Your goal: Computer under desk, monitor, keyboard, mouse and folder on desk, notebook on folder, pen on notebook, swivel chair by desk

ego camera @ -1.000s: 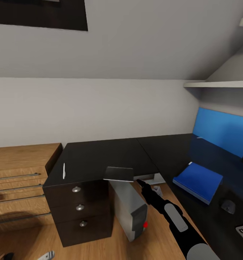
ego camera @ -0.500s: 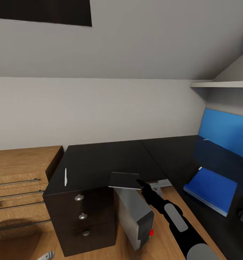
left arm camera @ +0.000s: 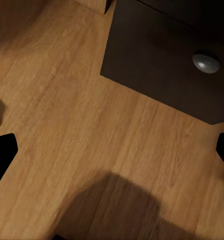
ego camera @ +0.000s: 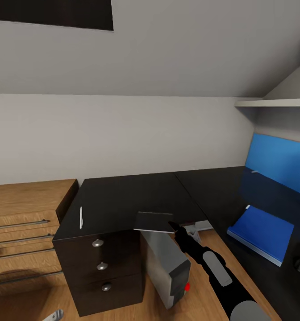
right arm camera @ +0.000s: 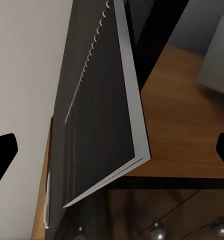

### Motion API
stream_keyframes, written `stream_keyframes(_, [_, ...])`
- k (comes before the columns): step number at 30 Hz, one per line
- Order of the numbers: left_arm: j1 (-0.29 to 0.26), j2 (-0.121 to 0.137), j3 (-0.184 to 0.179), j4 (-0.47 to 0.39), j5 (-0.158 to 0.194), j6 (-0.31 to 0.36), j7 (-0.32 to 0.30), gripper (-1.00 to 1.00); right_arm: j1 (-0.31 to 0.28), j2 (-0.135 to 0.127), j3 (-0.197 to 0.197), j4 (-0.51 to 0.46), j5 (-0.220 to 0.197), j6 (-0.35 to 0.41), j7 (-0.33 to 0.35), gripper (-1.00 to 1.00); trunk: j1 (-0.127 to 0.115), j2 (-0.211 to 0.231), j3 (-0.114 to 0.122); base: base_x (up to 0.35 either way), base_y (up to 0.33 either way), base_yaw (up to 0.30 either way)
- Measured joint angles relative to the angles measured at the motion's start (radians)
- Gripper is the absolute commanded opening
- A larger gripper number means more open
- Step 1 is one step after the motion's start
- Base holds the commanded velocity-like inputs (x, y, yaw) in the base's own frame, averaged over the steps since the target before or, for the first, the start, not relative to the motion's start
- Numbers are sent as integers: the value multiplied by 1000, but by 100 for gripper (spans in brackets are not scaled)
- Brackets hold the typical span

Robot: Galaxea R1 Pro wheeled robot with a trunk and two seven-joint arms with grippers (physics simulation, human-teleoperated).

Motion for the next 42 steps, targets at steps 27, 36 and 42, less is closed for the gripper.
stream_keyframes(27, [0,-1,5,0,2,2,1,100,0,0,0,0,1,0,0,100,23,-42,-19,0,0,0])
stream_keyframes(36, [0,-1,4,0,2,1,1,100,0,0,0,0,1,0,0,100,23,-42,-19,0,0,0])
stream_keyframes(42, [0,-1,4,1,2,-2,-1,100,0,1,1,0,1,-2,0,100,23,-42,-19,6,0,0])
